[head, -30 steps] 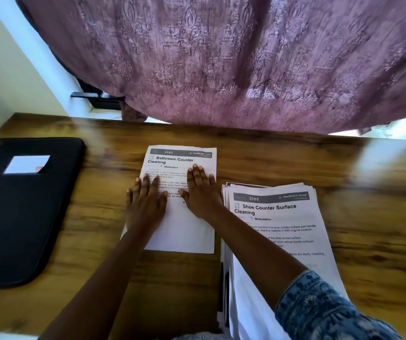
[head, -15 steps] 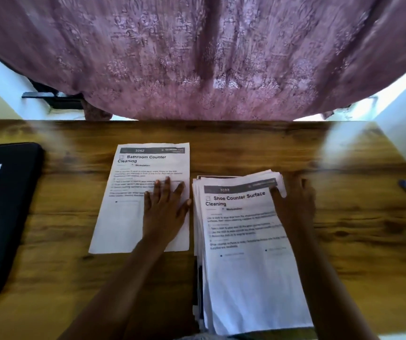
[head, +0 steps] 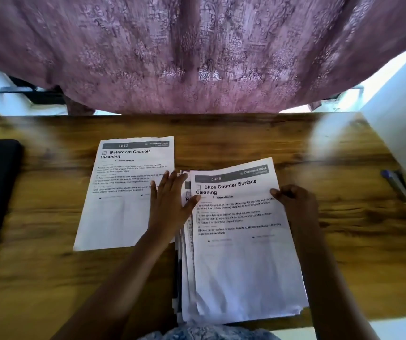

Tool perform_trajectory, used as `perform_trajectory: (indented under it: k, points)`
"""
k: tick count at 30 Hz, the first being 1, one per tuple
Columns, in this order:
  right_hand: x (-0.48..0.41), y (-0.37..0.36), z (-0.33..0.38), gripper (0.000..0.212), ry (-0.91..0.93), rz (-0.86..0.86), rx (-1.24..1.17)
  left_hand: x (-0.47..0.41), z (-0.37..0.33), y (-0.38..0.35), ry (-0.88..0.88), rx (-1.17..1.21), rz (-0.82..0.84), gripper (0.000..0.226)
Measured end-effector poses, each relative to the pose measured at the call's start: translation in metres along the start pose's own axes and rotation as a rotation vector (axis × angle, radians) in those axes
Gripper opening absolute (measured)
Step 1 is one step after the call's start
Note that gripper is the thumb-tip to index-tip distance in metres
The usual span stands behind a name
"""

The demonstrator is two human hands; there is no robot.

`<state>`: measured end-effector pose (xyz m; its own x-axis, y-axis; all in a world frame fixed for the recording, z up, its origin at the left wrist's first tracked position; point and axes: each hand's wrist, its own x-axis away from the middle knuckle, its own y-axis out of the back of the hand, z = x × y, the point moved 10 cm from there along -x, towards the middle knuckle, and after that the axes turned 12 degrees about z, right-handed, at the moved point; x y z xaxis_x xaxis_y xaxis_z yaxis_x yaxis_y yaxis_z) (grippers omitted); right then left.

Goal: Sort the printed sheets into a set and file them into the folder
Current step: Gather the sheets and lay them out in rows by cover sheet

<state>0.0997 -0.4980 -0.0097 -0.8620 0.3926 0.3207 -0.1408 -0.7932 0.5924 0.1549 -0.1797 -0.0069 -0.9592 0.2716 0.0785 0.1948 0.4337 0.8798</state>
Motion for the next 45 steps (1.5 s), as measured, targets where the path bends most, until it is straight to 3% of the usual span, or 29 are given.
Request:
perform_trajectory:
  k: [3,5,7,10,12,16,22,26,28,30,32,34,36,45]
  points:
    - [0.0,0.009,0.0,0.022,0.063,-0.015,-0.084,-0.005,-0.006,0.006,0.007,0.083,-0.074,0.082]
    - [0.003,0.014,0.005,0.015,0.116,0.0,-0.193,-0.012,-0.01,0.006,0.011,0.149,-0.052,0.096]
    - [0.006,0.019,0.011,0.012,0.159,0.016,-0.377,-0.02,-0.017,0.004,0.002,0.301,0.011,0.094]
    - [0.007,0.02,0.027,0.023,0.208,0.08,-0.589,-0.016,-0.034,0.016,-0.066,0.773,0.087,0.057]
    - [0.004,0.015,0.042,0.028,0.229,0.131,-0.646,-0.01,-0.035,0.034,-0.057,0.989,0.014,0.031]
    - [-0.002,0.0,0.081,0.015,0.285,0.206,-0.647,-0.005,-0.013,0.07,0.035,1.045,-0.16,0.013]
    - [0.006,-0.091,0.138,0.03,0.309,0.533,-0.608,0.016,0.062,0.113,0.231,1.103,-0.31,0.01]
    - [0.031,-0.167,0.177,0.035,0.353,0.602,-0.559,0.058,0.121,0.146,0.271,1.235,-0.46,0.013]
    - [0.043,-0.205,0.196,0.028,0.368,0.591,-0.525,0.093,0.168,0.17,0.399,0.819,-0.482,0.02]
    - [0.056,-0.239,0.214,0.024,0.391,0.587,-0.443,0.127,0.222,0.195,0.61,0.127,-0.445,0.038]
    - [0.066,-0.272,0.226,0.024,0.384,0.556,-0.371,0.15,0.286,0.197,0.772,-0.144,-0.265,0.061]
    - [0.073,-0.302,0.234,0.03,0.377,0.537,-0.321,0.166,0.343,0.182,0.901,-0.138,-0.067,0.075]
    - [0.08,-0.328,0.242,0.034,0.369,0.517,-0.256,0.172,0.372,0.17,0.906,-0.135,0.022,0.079]
    - [0.088,-0.378,0.252,0.034,0.319,0.414,-0.245,0.163,0.414,0.185,0.805,-0.167,-0.004,0.081]
